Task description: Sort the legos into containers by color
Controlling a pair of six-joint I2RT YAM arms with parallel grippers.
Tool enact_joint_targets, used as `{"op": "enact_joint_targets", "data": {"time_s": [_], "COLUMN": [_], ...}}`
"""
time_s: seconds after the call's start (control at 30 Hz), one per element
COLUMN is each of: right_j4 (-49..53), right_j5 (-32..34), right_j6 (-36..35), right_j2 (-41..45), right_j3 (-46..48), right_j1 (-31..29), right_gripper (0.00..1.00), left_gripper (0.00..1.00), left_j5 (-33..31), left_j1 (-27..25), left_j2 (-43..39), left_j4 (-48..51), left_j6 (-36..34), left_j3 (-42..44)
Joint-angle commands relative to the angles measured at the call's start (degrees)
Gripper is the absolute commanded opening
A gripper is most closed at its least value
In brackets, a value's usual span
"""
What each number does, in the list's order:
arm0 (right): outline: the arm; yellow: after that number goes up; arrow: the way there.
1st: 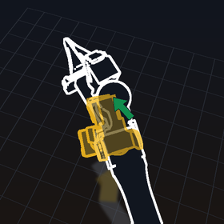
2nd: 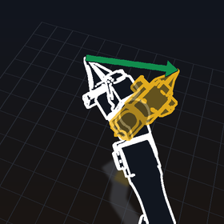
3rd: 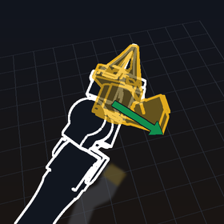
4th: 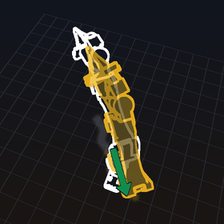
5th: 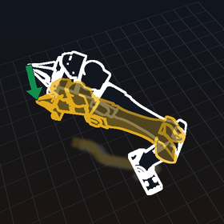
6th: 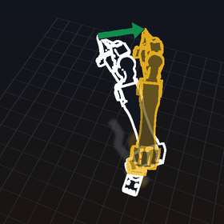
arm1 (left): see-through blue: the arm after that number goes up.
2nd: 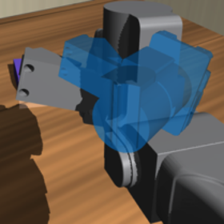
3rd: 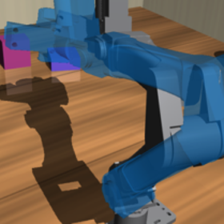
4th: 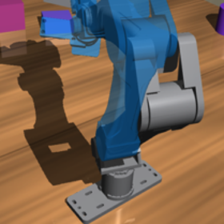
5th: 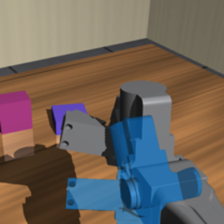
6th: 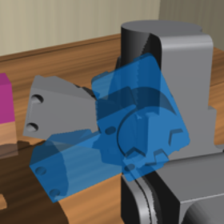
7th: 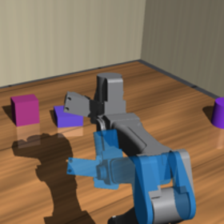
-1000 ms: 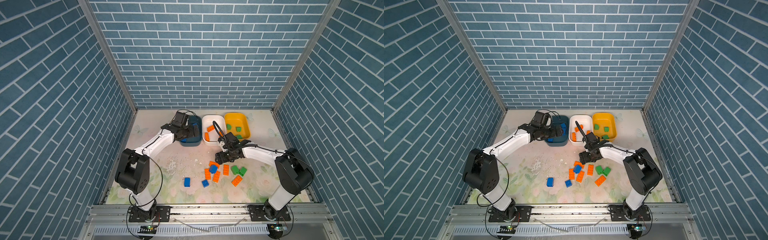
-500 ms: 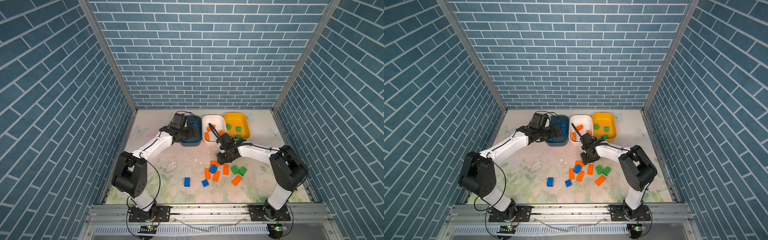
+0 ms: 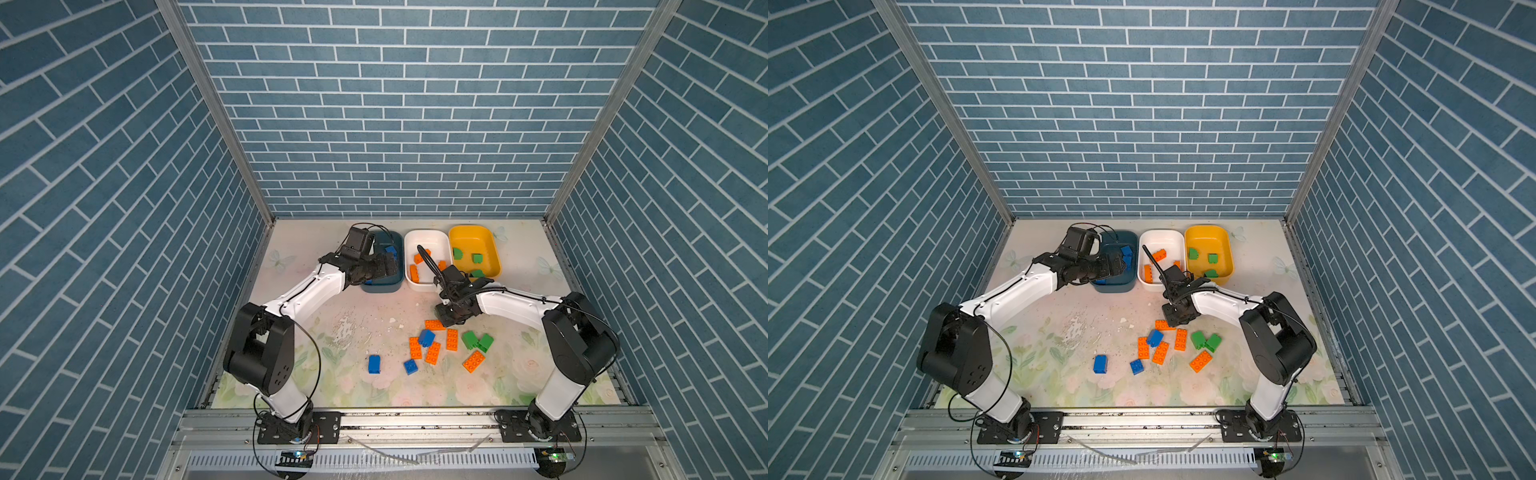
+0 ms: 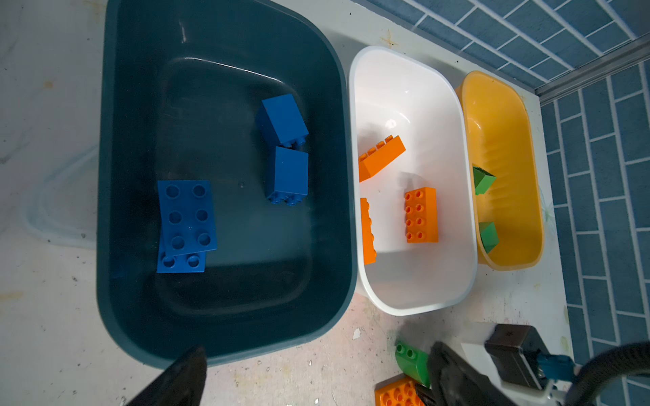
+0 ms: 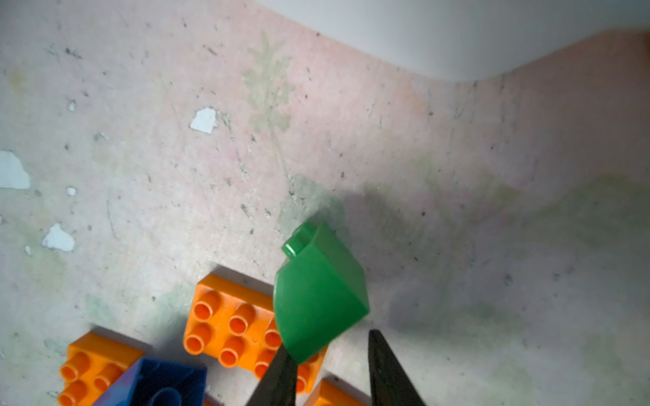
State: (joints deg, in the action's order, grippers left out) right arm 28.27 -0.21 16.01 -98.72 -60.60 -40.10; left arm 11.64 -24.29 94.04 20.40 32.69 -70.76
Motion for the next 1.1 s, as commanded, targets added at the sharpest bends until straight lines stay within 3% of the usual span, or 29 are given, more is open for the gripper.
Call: {"op": "enact_joint_targets", "data": {"time_s": [0.0,0.23,0.47,0.6,0.7,0.77,0.83,0.87,0.97,1.07], "right_j4": [0.07,-4.45,1.24,2.47,3.33,4.08,3.94,2.92,-0.06,4.45], "right_j5": [1.05,-8.52,-10.99,-9.54,-6.09,-3.19,-4.41,-5.37,-7.68,-1.49], "right_j6": [-0.83,-5.06,-13.01,-13.52,-10.3,-4.69,1.1,4.73,13.06,14.66], "right_j2": [1.49,3.2,-0.69,-2.54,-3.62,-4.23,-4.47,-4.17,-4.09,-5.59], "right_j3": [0.05,1.95,-1.44,-3.18,-3.88,-4.77,-5.26,-4.99,-4.12,-6.52], "right_j1": [0.37,0.11,-0.63,-1.12,-1.53,-1.67,-1.76,-1.81,-2.33,-4.11], "right_gripper": [0.38,0.58,0.7,0.75,0.82,0.85,0.89,0.98,0.99,0.97], "left_gripper": [0.99,0.99,0.99,0.99,0.99,0.99,0.99,0.99,0.99,0.99], "left_j5": [-0.41,-0.67,-0.54,-0.82,-1.32,-1.4,-1.36,-1.26,-0.98,-0.85], "left_j1": [-0.14,-0.22,-0.23,-0.22,-0.22,-0.2,-0.23,-0.18,-0.23,-0.23], "left_j2": [0.09,0.73,1.45,1.33,1.06,0.99,1.06,1.22,1.69,2.08], "left_j4": [0.03,0.66,0.69,0.78,0.87,0.78,0.69,0.54,0.34,0.43], "left_j6": [-0.12,-0.35,-0.34,-0.34,-0.34,-0.34,-0.23,-0.17,-0.08,-0.08], "left_j3": [0.28,-0.19,-0.51,-0.1,0.56,0.88,1.11,1.15,1.11,0.8]}}
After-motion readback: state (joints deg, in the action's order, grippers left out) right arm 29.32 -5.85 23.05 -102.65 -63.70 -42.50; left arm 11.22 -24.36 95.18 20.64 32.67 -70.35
